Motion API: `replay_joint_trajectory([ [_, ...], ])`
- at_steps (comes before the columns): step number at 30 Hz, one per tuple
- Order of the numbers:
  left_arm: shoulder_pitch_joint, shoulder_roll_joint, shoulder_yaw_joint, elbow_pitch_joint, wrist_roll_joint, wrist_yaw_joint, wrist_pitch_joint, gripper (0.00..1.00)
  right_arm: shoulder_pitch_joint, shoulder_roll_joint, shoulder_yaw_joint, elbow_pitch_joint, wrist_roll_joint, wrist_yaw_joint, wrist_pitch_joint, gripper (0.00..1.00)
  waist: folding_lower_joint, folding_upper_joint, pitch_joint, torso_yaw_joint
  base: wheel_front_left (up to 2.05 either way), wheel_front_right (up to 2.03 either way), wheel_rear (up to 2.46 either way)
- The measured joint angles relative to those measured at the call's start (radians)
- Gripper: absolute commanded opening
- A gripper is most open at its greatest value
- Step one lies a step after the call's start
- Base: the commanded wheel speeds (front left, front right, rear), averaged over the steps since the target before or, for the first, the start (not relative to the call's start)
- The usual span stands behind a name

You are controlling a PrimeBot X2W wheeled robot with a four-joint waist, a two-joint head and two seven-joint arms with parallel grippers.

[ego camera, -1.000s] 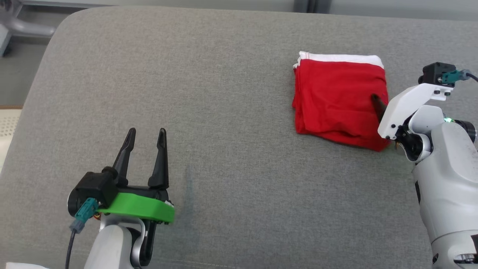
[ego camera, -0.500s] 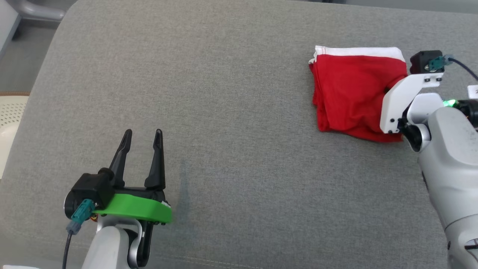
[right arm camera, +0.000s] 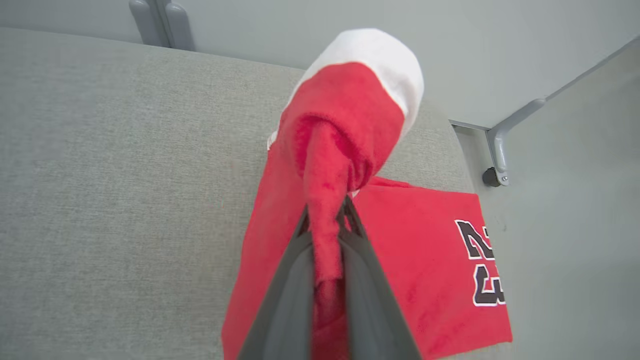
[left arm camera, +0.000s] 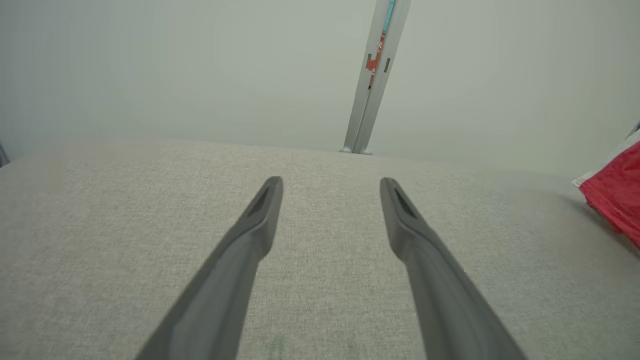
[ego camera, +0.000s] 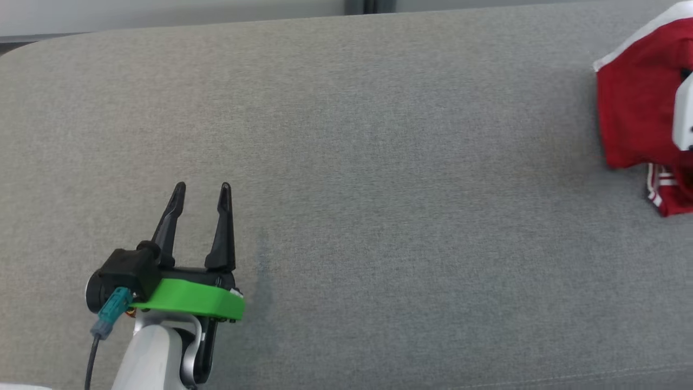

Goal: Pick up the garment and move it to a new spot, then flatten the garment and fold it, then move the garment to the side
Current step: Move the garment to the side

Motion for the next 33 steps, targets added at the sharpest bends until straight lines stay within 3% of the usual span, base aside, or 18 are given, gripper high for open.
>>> replay_joint_trajectory([
  [5,-0.027,0.020,-0.011,-0.004,0.001,0.000,0.000,1.00,0.027,-0.077,-0.032,-0.036,0.001,0.000,-0.009,0.00,0.0000,0.0000,0.023,-0.061,0.00,0.00,0.00],
  [11,-0.068,0.047,-0.035,-0.010,0.001,0.000,0.000,1.00,0.029,-0.134,-0.024,-0.016,-0.044,0.000,-0.098,0.00,0.0000,0.0000,0.089,-0.094,0.00,0.00,0.00],
  [17,-0.097,0.078,-0.043,-0.021,0.001,0.000,0.000,1.00,0.026,-0.181,-0.017,0.015,-0.137,0.000,-0.176,0.00,0.0000,0.0000,0.167,-0.094,0.00,0.00,0.00],
  [26,-0.121,0.088,-0.053,-0.050,0.001,0.000,0.000,1.00,0.041,-0.224,-0.131,0.076,-0.325,0.000,-0.324,0.00,0.0001,0.0000,0.258,-0.053,0.00,0.00,0.00],
  [29,-0.125,0.091,-0.052,-0.056,0.003,0.000,0.000,1.00,0.042,-0.213,-0.184,0.076,-0.393,0.000,-0.405,0.64,0.0000,0.0000,0.277,-0.037,0.00,0.00,0.00],
  [30,-0.126,0.092,-0.052,-0.057,0.003,0.000,0.000,1.00,0.042,-0.202,-0.203,0.083,-0.416,0.000,-0.409,1.00,0.0001,0.0000,0.283,-0.033,0.00,0.00,0.00],
  [33,-0.131,0.093,-0.051,-0.055,0.008,0.000,0.000,1.00,0.044,-0.147,-0.255,0.113,-0.449,0.000,-0.395,1.00,0.0001,0.0000,0.291,-0.027,0.00,0.00,0.00],
])
